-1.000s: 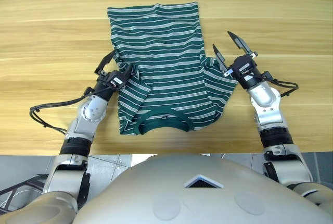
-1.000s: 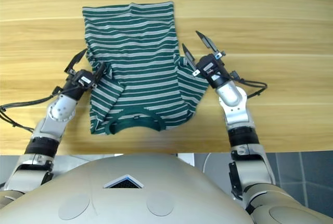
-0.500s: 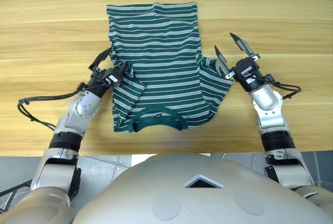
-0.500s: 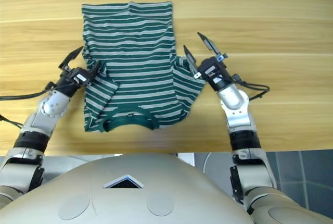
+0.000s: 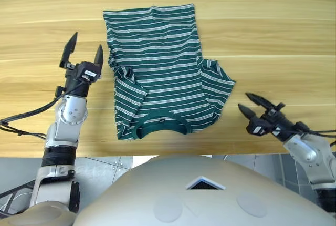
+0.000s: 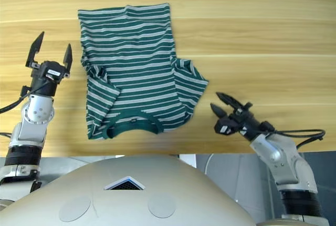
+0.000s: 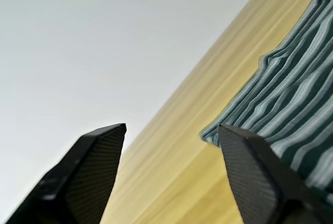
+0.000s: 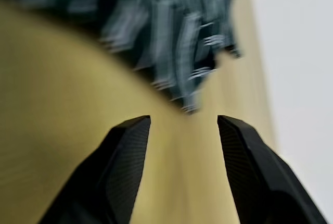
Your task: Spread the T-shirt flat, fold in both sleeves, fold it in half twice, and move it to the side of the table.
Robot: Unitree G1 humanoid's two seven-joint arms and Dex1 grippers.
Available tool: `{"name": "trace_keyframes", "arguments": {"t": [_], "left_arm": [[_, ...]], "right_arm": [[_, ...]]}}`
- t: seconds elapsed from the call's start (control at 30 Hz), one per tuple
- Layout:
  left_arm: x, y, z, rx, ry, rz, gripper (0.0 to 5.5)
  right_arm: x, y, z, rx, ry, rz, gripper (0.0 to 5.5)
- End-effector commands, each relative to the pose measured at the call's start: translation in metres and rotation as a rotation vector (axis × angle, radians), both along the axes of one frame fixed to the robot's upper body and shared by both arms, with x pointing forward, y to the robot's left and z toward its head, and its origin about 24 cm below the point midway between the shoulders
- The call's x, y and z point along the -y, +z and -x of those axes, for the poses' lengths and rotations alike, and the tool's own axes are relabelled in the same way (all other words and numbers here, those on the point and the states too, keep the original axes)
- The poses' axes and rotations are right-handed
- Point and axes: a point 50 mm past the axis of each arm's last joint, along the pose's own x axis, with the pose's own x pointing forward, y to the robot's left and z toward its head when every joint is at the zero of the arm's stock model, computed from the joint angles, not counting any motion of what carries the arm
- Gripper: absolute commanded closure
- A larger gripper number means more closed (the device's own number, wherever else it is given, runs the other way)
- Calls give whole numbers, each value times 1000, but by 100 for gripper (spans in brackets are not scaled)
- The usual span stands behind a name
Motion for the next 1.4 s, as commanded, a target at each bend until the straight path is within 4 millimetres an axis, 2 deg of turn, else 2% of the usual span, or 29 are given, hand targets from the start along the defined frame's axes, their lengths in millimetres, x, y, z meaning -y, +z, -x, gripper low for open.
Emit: {"name": "trace_keyframes", "arguments": {"t": [0.03, 0.23, 0.37, 0.47, 0.57, 0.67, 0.73, 0.8, 0.87, 0.9, 1.0, 1.1, 1.4], "left_arm": [[1, 20, -9, 152, 47, 84, 221], [-2, 17, -8, 176, 93, 104, 221], [-3, 14, -7, 176, 107, 104, 221], [-1, 13, -7, 173, 105, 109, 221], [0, 12, -7, 170, 100, 113, 221], [1, 13, -8, 171, 97, 113, 221], [0, 13, -7, 170, 99, 112, 221], [-2, 13, -6, 170, 104, 112, 221], [-2, 15, -6, 174, 107, 113, 221], [-2, 15, -6, 173, 107, 113, 221], [0, 14, -5, 170, 103, 115, 221], [0, 13, -5, 168, 103, 116, 221], [7, 11, -8, 156, 80, 126, 221]], "right_arm": [[3, -18, -4, -76, 10, 102, 312], [4, -26, -51, 83, -69, 159, 312], [-2, -28, -65, 155, -54, 180, 312], [-12, -31, -66, 151, -20, 167, 312], [-13, -33, -59, 129, -1, 177, 312], [-3, -27, -49, 108, -6, 206, 312], [11, -17, -44, 116, -44, 241, 312], [24, -14, -30, 64, -57, 273, 312], [26, -14, -20, 10, -36, 271, 312], [18, -15, -18, -5, -4, 234, 312], [2, -17, -23, -1, 55, 178, 312], [-6, -21, -32, 5, 77, 164, 312], [-21, -29, -46, 22, 111, 132, 312]]}}
